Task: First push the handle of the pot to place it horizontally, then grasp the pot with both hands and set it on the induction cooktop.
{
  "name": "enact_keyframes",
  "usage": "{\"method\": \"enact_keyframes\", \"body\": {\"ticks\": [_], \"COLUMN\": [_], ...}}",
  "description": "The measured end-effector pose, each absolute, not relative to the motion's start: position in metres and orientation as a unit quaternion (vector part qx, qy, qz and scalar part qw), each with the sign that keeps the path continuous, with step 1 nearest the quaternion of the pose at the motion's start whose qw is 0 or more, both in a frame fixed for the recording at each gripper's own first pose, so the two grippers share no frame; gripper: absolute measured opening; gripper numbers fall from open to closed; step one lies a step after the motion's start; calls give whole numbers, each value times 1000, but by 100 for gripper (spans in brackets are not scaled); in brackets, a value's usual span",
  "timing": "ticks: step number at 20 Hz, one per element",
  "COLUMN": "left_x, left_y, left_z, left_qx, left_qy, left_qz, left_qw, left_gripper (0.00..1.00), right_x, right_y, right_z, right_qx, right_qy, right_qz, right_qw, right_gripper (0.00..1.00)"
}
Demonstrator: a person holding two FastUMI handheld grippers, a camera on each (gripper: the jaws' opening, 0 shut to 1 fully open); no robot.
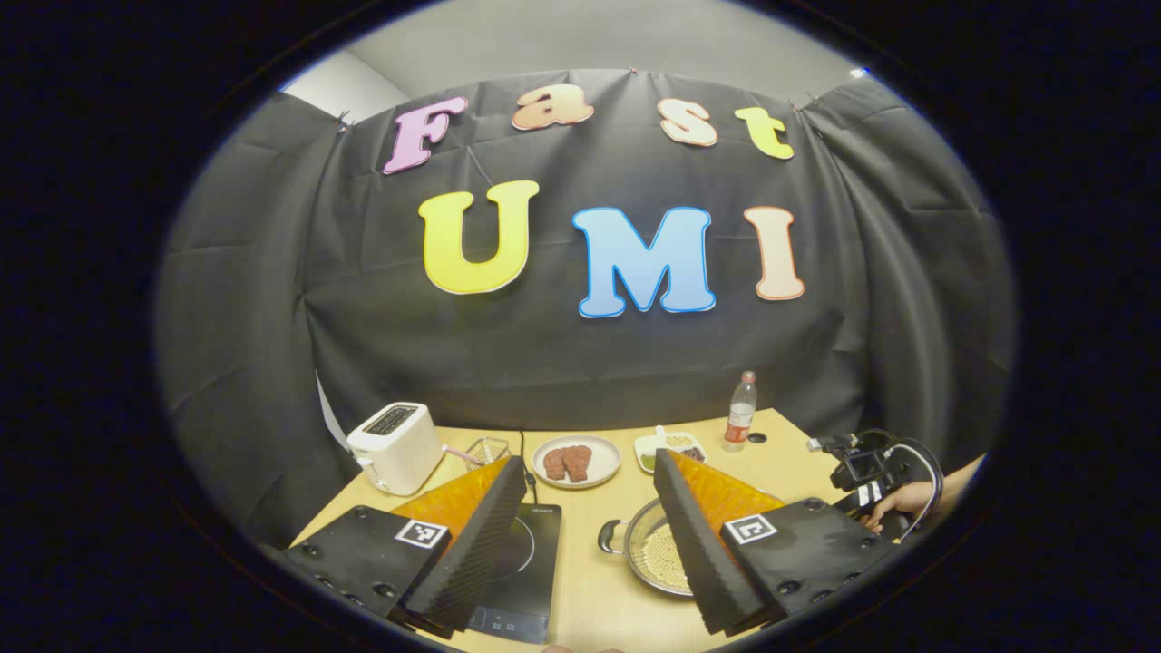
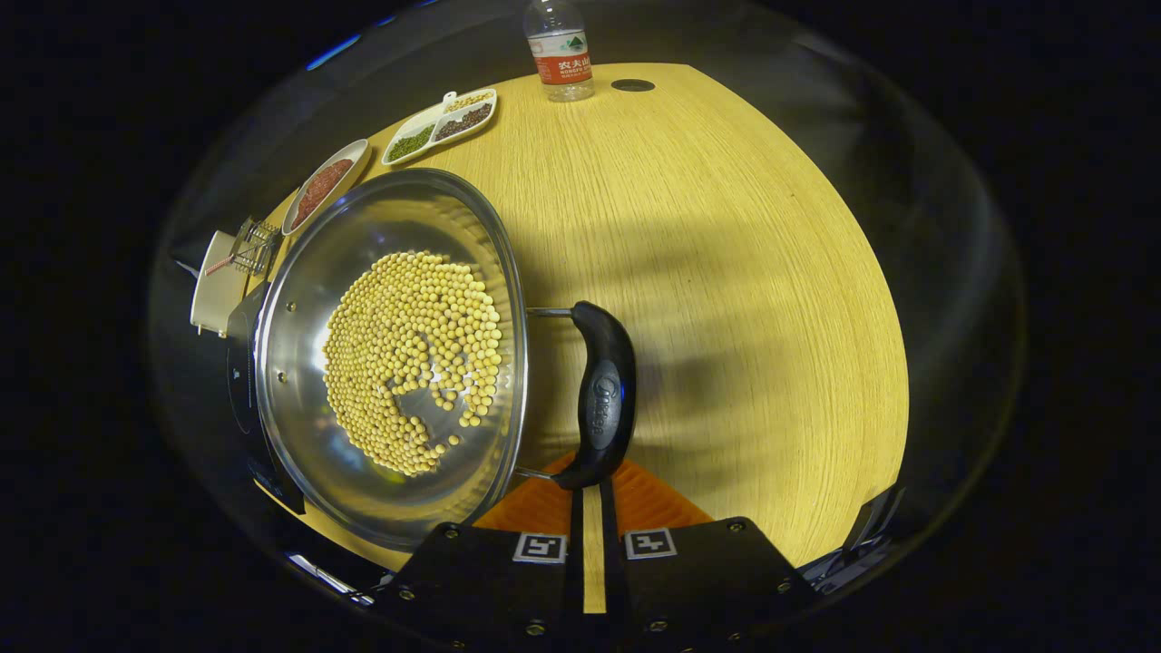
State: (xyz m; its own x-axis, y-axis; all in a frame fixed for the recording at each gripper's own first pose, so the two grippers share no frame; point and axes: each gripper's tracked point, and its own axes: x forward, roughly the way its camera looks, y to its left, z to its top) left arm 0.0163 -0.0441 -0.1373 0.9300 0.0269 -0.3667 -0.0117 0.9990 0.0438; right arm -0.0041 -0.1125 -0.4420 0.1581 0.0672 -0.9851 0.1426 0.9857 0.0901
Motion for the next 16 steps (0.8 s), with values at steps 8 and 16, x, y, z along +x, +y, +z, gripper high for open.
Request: {"method": "enact_keyframes", "body": {"ticks": [8,16], "left_x": [16,35], "left_y": [-63,-80], "left_z": [-145,-181], "left_qx": [23,2], "left_qy": [193,190], "left_qz": [27,-31], "left_qw": [981,981], "left_gripper": [99,92], "right_x": [7,-19], "right_y": [-118,-142], "right_z": [-445,-401], "right_qx": [63,64], "right_qy": [643,548], "right_qz": [7,-21], "right_qw": [763,834], "right_gripper": [10,99]}}
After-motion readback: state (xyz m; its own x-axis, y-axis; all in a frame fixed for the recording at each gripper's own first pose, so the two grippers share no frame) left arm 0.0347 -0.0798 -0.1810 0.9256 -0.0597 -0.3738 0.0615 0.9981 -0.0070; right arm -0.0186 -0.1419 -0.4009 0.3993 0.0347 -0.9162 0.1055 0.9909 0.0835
